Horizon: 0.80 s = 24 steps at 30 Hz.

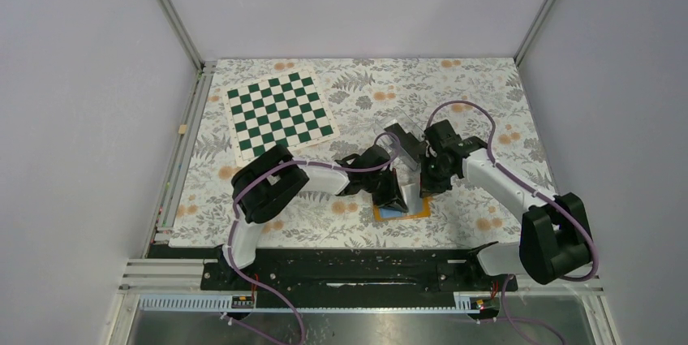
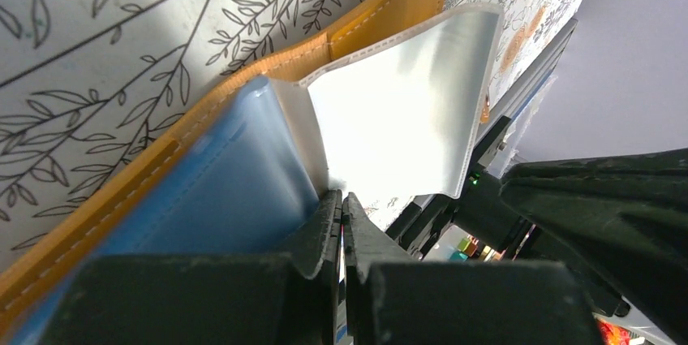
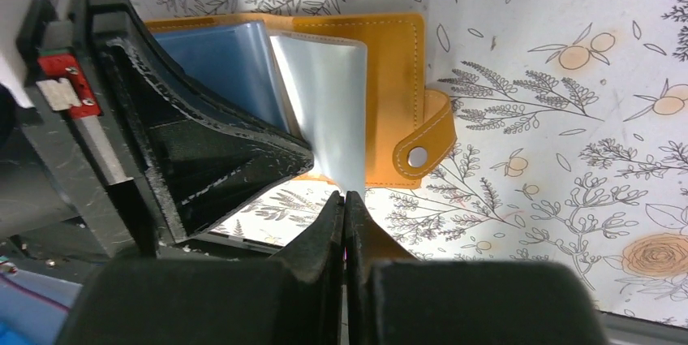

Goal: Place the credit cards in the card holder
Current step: Open the card holder at the center of the board, then move the storage box to the center of the board.

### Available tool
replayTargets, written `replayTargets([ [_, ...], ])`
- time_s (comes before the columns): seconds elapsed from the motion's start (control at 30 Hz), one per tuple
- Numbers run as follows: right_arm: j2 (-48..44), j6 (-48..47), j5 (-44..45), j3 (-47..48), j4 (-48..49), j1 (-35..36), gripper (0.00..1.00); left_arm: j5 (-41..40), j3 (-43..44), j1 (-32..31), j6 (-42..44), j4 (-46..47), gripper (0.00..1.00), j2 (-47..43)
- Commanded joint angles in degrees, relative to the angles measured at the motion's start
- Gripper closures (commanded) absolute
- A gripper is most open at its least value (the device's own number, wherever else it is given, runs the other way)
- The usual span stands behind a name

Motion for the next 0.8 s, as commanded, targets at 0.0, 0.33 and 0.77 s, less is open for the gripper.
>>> replayTargets([
  [0.0,-0.8,-0.1,-3.8,3.3,-0.6,-0.9,1.0,-0.8,0.0,-0.5,2.3,1.3,1.0,-2.6],
  [0.33,1.9,0.5,-6.6,7.2,0.2,-1.1,0.88,-3.8,-4.0,-0.3,5.9,3.2,0.72,-17.3],
  [0.77,5.4,1.3,-7.6,12.1,-0.2,-1.3,0.72,-9.7,-14.9,3.7,7.6,0.9,0.46,-32.6],
])
